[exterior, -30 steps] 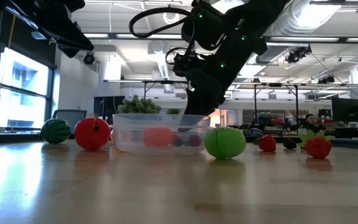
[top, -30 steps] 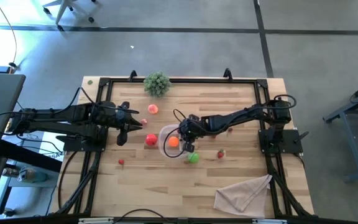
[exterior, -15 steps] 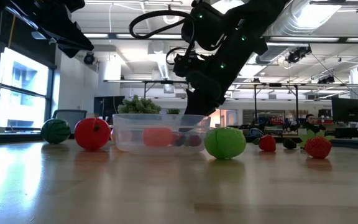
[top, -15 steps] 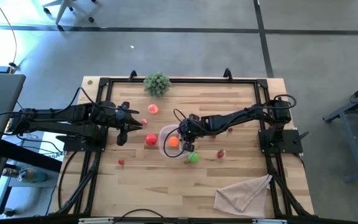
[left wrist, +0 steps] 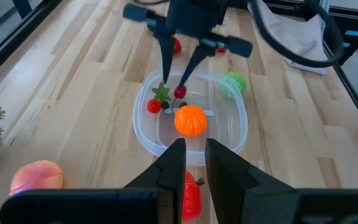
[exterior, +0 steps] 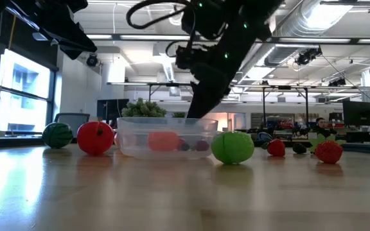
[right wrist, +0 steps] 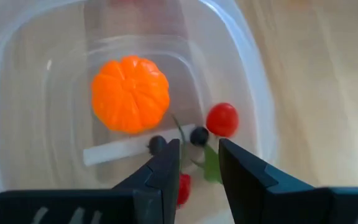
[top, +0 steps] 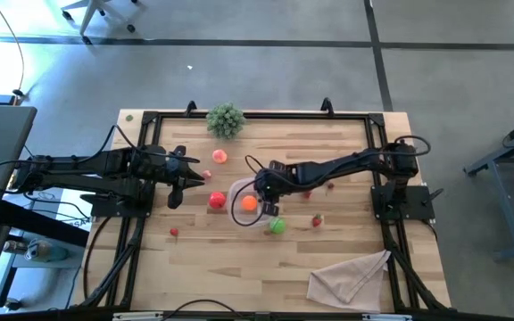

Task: Pick and placing Produce into tupperware
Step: Put the blackberry into the transparent bin

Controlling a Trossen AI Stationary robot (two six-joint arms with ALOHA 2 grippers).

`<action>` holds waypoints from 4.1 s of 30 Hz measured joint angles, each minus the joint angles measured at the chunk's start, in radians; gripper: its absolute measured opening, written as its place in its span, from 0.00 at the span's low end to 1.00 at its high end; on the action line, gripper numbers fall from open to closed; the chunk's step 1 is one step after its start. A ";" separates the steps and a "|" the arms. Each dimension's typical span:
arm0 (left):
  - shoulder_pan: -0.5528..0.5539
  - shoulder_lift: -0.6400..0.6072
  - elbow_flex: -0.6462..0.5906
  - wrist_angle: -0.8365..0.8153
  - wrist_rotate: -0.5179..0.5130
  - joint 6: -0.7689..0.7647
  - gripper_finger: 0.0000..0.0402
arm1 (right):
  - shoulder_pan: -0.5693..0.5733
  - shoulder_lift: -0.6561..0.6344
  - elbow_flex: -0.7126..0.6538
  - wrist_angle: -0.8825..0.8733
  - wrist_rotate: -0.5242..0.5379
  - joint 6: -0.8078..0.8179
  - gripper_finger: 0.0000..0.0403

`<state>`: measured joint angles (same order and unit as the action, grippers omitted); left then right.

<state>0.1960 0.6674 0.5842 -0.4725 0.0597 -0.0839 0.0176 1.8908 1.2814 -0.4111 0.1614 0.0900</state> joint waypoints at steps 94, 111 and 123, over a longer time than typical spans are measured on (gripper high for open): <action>0.000 0.000 0.000 0.000 0.000 0.000 0.13 | -0.132 -0.487 -0.772 0.006 0.237 0.669 0.51; 0.000 0.000 0.000 0.000 0.000 0.000 0.13 | -0.144 -0.484 -0.774 0.063 0.204 0.723 0.32; 0.000 0.000 0.000 0.000 0.000 0.000 0.13 | -0.144 -0.484 -0.774 0.065 0.203 0.743 0.27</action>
<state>0.1963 0.6670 0.5842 -0.4725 0.0593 -0.0838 -0.1263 1.4063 0.5076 -0.3466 0.3645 0.8333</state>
